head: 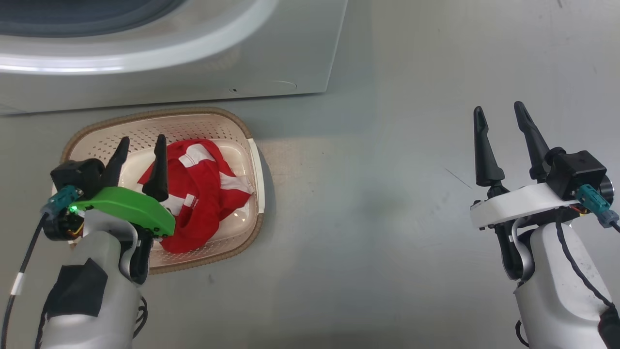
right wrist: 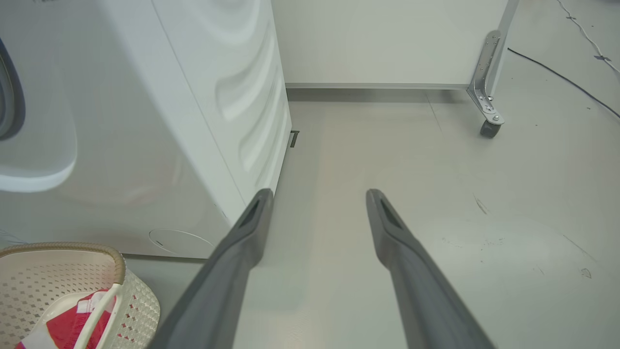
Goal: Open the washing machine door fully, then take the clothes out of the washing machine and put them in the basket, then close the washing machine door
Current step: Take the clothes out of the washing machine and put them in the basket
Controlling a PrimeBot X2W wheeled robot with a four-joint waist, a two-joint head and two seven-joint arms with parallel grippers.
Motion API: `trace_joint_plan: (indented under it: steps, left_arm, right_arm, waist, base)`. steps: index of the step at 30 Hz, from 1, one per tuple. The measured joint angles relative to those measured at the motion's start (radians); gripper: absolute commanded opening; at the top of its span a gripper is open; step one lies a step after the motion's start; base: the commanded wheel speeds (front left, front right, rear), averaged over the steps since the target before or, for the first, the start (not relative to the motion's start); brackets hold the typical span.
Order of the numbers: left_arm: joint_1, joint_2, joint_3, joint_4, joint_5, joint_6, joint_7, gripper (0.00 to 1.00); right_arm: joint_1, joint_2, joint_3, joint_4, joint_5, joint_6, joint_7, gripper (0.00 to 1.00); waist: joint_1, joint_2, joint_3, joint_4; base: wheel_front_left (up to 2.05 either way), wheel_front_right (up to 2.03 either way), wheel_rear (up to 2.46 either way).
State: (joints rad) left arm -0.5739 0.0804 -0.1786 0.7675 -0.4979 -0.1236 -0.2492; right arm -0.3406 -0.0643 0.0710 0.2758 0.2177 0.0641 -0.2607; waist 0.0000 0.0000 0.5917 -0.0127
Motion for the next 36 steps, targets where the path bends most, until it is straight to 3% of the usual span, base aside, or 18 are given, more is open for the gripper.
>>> trace_joint_plan:
  steps: [21, 36]
  left_arm:
    - [0.215, -0.005, 0.145, -0.363, 0.158, 0.030, -0.003, 1.00]
    - [0.408, -0.014, 0.204, -0.521, 0.236, 0.048, -0.003, 1.00]
  right_arm:
    - [0.049, 0.003, -0.021, 0.005, -0.011, 0.008, 0.000, 1.00]
    - [0.153, 0.008, -0.015, -0.022, -0.025, 0.014, 0.000, 1.00]
  waist:
    - [0.0000, 0.0000, -0.246, 0.036]
    - [-0.0001, 0.0000, -0.420, 0.019]
  base:
    - [0.00, 0.00, 0.00]
    - [0.00, 0.00, 0.00]
